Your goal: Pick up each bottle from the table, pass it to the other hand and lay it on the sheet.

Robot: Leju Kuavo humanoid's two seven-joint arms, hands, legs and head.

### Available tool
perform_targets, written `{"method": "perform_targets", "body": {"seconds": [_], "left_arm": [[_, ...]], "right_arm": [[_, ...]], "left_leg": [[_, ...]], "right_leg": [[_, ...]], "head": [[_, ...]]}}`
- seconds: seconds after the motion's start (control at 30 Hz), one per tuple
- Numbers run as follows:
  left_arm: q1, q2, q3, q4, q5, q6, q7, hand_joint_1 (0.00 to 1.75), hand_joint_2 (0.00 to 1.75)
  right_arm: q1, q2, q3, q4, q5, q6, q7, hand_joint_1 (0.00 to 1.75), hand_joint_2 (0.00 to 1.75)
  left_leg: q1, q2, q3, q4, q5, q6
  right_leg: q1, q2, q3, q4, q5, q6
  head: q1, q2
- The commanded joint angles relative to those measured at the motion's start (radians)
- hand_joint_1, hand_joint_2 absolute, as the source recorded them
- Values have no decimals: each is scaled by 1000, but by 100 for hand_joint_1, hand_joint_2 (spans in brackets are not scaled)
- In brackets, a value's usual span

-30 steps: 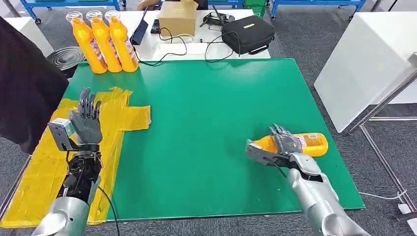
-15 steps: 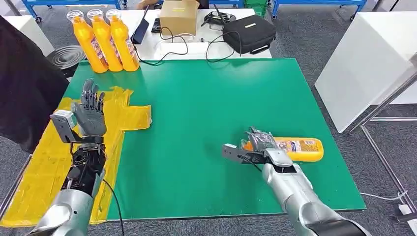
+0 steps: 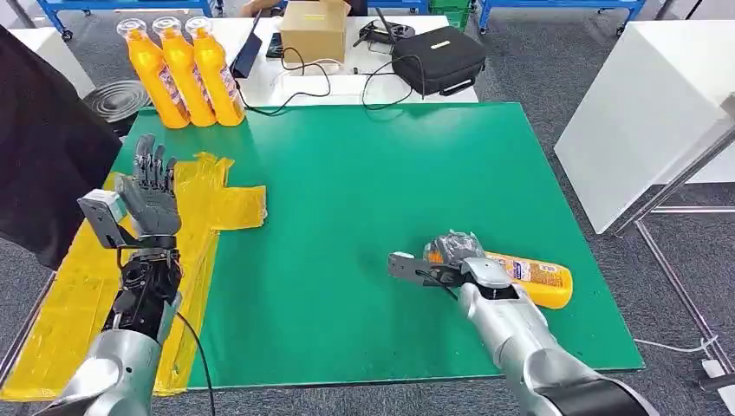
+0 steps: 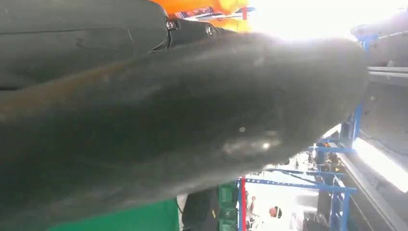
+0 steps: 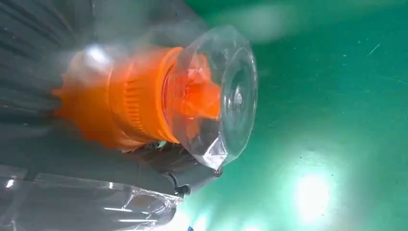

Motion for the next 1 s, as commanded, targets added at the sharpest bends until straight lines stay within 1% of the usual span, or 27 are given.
{"method": "perform_targets", "body": {"seconds": [0.03, 0.1, 0.13, 0.2, 0.27, 0.3, 0.33, 0.37, 0.4, 0.43, 0.5, 0.53, 0.6, 0.63, 0.67, 0.7, 0.77, 0.83, 0.9, 0.97, 1.0], "left_arm": [[-15, 5, 30, 41, -3, -4, -4, 0, 0], [-8, 4, 30, 33, -2, -8, -7, 0, 0], [-5, 2, 29, 27, -2, -12, -10, 0, 0], [-8, -3, 27, 21, -2, -13, -11, 0, 0], [-27, -14, 11, 13, -9, -18, -3, 0, 0], [-32, -19, 8, 11, -11, -13, 0, 0, 0], [-40, -24, -3, 8, -15, -17, 7, 0, 0], [-44, -30, -12, 1, -18, -13, 10, 0, 0], [-46, -33, -17, -3, -17, -8, 15, 0, 0], [-45, -36, -26, -11, -16, -9, 18, 0, 0], [-48, -41, -38, -21, -15, -8, 22, 0, 0], [-53, -39, -49, -18, -13, -9, 25, 0, 0], [-62, -35, -52, -8, -9, -7, 27, 0, 0], [-62, -33, -55, -7, -9, -9, 27, 0, 0], [-64, -34, -62, -5, -9, -12, 23, 0, 0], [-68, -37, -65, -5, -10, -10, 23, 0, 0], [-72, -44, -78, -9, -10, -5, 25, 0, 0], [-79, -47, -86, -8, -9, -1, 31, 0, 0], [-85, -47, -91, -4, -7, -2, 34, 0, 0], [-92, -46, -92, 4, -4, -2, 36, 0, 0], [-94, -47, -92, 7, -1, -4, 35, 0, 0]], "right_arm": [[18, 28, -1, 104, -4, 9, 0, 175, 175], [11, 45, -16, 107, -15, -7, -8, 175, 175], [4, 66, -27, 108, -25, -19, -14, 175, 175], [-6, 104, -41, 112, -39, -43, -20, 175, 175], [-24, 190, -58, 135, -60, -39, -11, 175, 175], [-26, 211, -53, 141, -57, -42, -1, 175, 175], [-21, 219, -30, 133, -110, -29, -6, 175, 175], [-13, 219, 64, 113, -200, -20, 15, 175, 175], [-12, 219, 126, 109, -259, -25, 33, 175, 175], [-13, 219, 196, 108, -345, -14, 44, 175, 175], [-15, 219, 303, 106, -460, -12, 71, 175, 175], [-19, 219, 366, 111, -540, -9, 83, 175, 175], [-18, 219, 417, 110, -586, -17, 91, 175, 175], [-20, 219, 424, 114, -600, -10, 96, 175, 175], [-22, 219, 451, 120, -644, -11, 106, 175, 175], [-19, 219, 452, 124, -656, -12, 110, 175, 175], [-27, 219, 487, 143, -719, -27, 129, 175, 175], [-34, 219, 494, 161, -743, -37, 133, 175, 175], [-41, 219, 496, 176, -753, -45, 139, 175, 175], [-48, 219, 485, 199, -758, -50, 147, 175, 175], [-50, 212, 487, 209, -750, -52, 165, 175, 175]], "left_leg": [[0, -3, 0, -1, 1, 1], [0, -2, 1, -1, 0, 1], [-1, -3, 0, -2, 1, 2], [0, 0, 0, -1, 0, 1], [0, -1, -1, -1, 0, 2], [0, -1, -2, 0, 0, 2], [0, 0, -2, 0, 0, 1], [0, -1, -3, 0, 0, 1], [1, -1, -3, 0, 0, 1], [1, -3, -4, 0, 0, 1], [1, -3, -4, 0, 1, 1], [1, -5, -5, 0, 1, 2], [2, -2, -3, 0, 0, 1], [2, -5, -4, -1, 1, 2], [0, -7, -4, -1, 1, 3], [2, -4, -3, 0, 1, 1], [2, -4, -4, 0, 1, 1], [2, -4, -4, 0, 1, 1], [1, -7, -4, -1, 2, 2], [2, -5, -4, 0, 1, 1], [1, -8, -4, -1, 2, 2]], "right_leg": [[0, -2, 1, -1, 0, -2], [1, -1, 1, -1, 0, -1], [0, -2, 0, -1, 0, -2], [0, 0, 0, 0, 0, -1], [0, 0, -1, 1, 0, -3], [0, 0, -2, 1, 0, -3], [1, 0, -3, 1, 0, -3], [1, -1, -3, 1, -1, -3], [2, -1, -3, 1, 0, -2], [1, -3, -4, 2, -1, -3], [2, -2, -4, 1, -1, -2], [2, -4, -4, 1, -1, -2], [2, -2, -3, 0, -1, -2], [2, -4, -2, 0, -1, -2], [1, -6, -3, 0, -1, -3], [2, -3, -2, 0, -1, -2], [2, -4, -2, 0, -1, -2], [2, -4, -2, 0, -1, -2], [2, -6, -3, 0, -1, -2], [2, -4, -2, 0, -1, -2], [2, -6, -2, 0, -1, -2]], "head": [[0, 0], [0, 0], [0, 0], [0, 0], [0, 0], [0, 0], [0, 0], [0, 0], [0, 0], [0, 0], [0, 0], [0, 0], [0, 0], [0, 0], [0, 0], [0, 0], [0, 0], [0, 0], [0, 0], [0, 0], [0, 0]]}}
